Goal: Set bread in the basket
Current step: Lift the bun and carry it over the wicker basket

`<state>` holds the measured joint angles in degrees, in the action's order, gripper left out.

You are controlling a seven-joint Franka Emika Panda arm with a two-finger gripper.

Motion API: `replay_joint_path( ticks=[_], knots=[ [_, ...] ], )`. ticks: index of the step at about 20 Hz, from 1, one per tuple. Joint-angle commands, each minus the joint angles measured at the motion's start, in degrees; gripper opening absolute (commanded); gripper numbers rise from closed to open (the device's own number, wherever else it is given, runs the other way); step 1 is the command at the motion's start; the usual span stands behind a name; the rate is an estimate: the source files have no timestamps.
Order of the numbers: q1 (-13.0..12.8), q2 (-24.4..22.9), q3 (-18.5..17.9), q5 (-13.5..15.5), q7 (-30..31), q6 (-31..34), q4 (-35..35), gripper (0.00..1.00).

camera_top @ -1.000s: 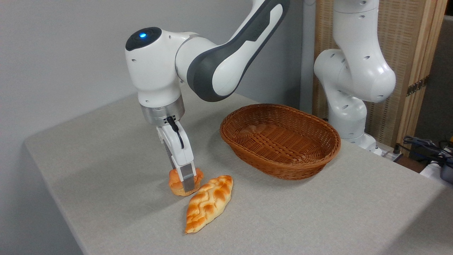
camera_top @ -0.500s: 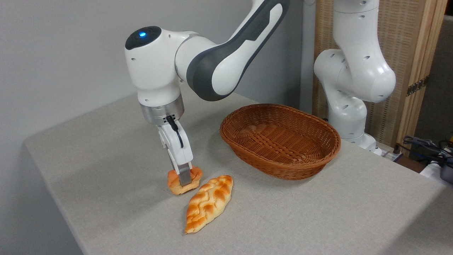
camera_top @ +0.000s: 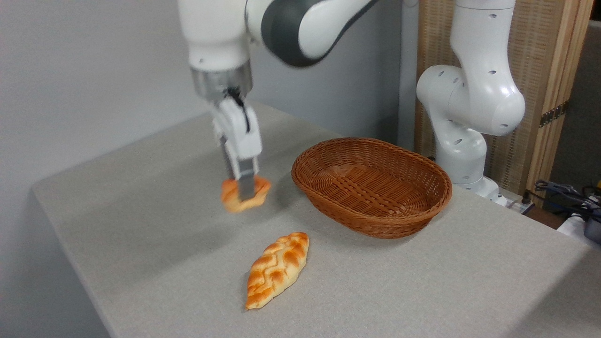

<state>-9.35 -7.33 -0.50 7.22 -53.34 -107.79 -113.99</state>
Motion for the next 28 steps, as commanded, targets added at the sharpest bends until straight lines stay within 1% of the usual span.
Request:
replay_joint_path(
  ticks=[1,2,3,4,5,6,7,8,9,10,11,14,16,18,24,25,28],
  knots=[
    [-0.14,-5.23,0.05,1.13,-0.72,9.76,-1.32,0.5],
    [-0.14,-6.02,0.14,1.13,-0.8,12.75,-1.75,0.5],
    [-0.14,-6.99,0.14,1.13,-0.8,15.13,-2.37,0.52],
    [-0.14,-8.21,0.14,1.13,-0.8,16.72,-3.42,0.55],
    [-0.14,-9.53,0.14,1.13,-0.8,18.3,-4.65,0.55],
    [-0.14,-10.33,0.14,1.13,-0.72,19.8,-5.62,0.63],
    [-0.14,-10.68,0.23,1.05,-0.8,21.38,-6.58,0.82],
    [-0.14,-11.03,0.23,0.96,-0.8,22.52,-7.81,0.83],
    [-0.14,-11.04,0.32,0.87,-0.8,22.88,-9.13,0.95],
    [-0.23,-11.04,0.41,0.43,-0.89,22.89,-10.62,1.0],
    [-0.49,-10.86,1.02,0.34,-1.24,22.89,-11.59,1.0],
    [-0.58,-10.51,1.37,0.34,-3.35,22.89,-12.74,1.0],
    [-0.85,-9.99,1.46,0.34,-3.35,22.63,-12.74,1.0],
    [-1.64,-9.72,1.55,0.26,-3.35,22.62,-12.74,1.0],
    [-2.17,-9.63,1.55,0.17,-3.44,21.49,-11.87,1.0],
    [-2.17,-9.72,1.46,0.17,-3.44,19.83,-10.73,1.0],
    [-1.99,-9.72,0.67,0.08,-3.35,10.79,-7.22,1.0]
  ],
)
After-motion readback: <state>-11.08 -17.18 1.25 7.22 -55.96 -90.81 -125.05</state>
